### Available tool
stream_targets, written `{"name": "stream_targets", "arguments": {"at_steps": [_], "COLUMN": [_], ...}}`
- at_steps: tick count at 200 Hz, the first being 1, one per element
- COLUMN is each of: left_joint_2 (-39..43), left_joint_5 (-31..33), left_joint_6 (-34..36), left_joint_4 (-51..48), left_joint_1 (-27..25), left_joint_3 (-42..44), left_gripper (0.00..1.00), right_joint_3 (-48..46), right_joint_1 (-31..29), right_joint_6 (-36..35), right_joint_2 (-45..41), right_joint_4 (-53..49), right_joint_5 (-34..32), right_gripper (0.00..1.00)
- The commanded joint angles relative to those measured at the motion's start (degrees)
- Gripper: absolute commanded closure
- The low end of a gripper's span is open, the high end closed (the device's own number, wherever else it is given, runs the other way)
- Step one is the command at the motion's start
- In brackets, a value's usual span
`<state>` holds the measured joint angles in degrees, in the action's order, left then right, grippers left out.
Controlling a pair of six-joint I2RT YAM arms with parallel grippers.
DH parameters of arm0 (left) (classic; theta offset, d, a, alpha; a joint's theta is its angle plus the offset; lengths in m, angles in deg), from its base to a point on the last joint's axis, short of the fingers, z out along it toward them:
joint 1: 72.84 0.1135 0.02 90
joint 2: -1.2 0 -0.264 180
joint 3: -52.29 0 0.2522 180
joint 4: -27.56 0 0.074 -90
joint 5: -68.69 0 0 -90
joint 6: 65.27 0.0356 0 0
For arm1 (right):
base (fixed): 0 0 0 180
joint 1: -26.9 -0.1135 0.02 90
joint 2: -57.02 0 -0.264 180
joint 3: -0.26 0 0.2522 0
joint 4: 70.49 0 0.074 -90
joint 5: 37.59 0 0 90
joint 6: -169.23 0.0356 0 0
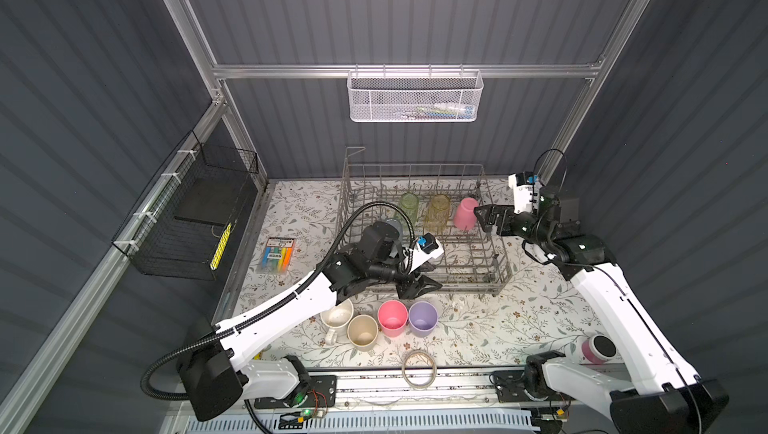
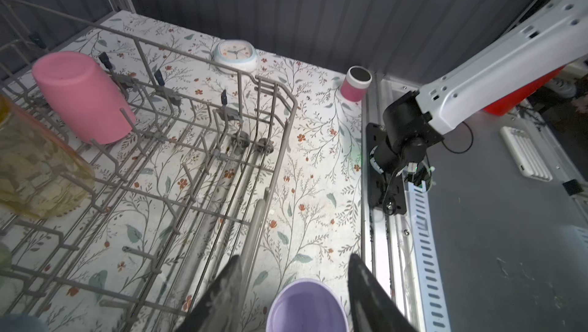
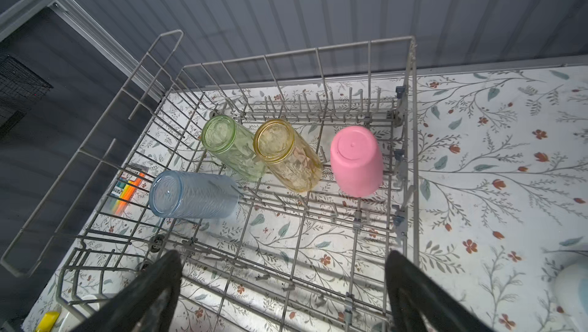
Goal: Load the cups into the dish rack
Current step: 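Open the right gripper and lift away while the left gripper moves toward the lavender cup, then lower the left gripper onto the lavender cup's rim and close it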
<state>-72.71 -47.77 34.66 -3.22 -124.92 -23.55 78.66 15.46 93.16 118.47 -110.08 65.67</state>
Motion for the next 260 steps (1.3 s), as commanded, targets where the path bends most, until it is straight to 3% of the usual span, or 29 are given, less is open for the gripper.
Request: {"name": "stream_targets", "arguments": {"at_steps": [1,53,153,260], "left_joint_2": [1.3,-0.4,-7.0,-11.4], "left_joint_5": [8.8,17.4,26.9,25.3], "left_joint_6": [2.8,2.6,0.5,0.2], "left_joint_4": [-6.1,-10.6,-15.8,-16.6], "left_joint_1": [-3.0,-10.4,-16.8,-18.1], "left_joint_3": [-1.7,-1.0,1.3,0.8], "left_gripper": [0.46,0.47,0.52,0.52], "right_joint_3": [-2.5,-6.2,-9.5,-11.6], "right_joint_1": [-0.1,-0.1,-0.1,0.1], "right_joint_6": [0.2,1.5,2.4,1.6], "right_joint_2": [-1.8,-3.6,-4.8,-5.8], "right_joint_4": [2.4,2.8,3.1,2.8], "right_joint_5": [-1.6,-2.2,-2.0,-3.0], "right_gripper": [0.01,0.01,0.01,0.01]}}
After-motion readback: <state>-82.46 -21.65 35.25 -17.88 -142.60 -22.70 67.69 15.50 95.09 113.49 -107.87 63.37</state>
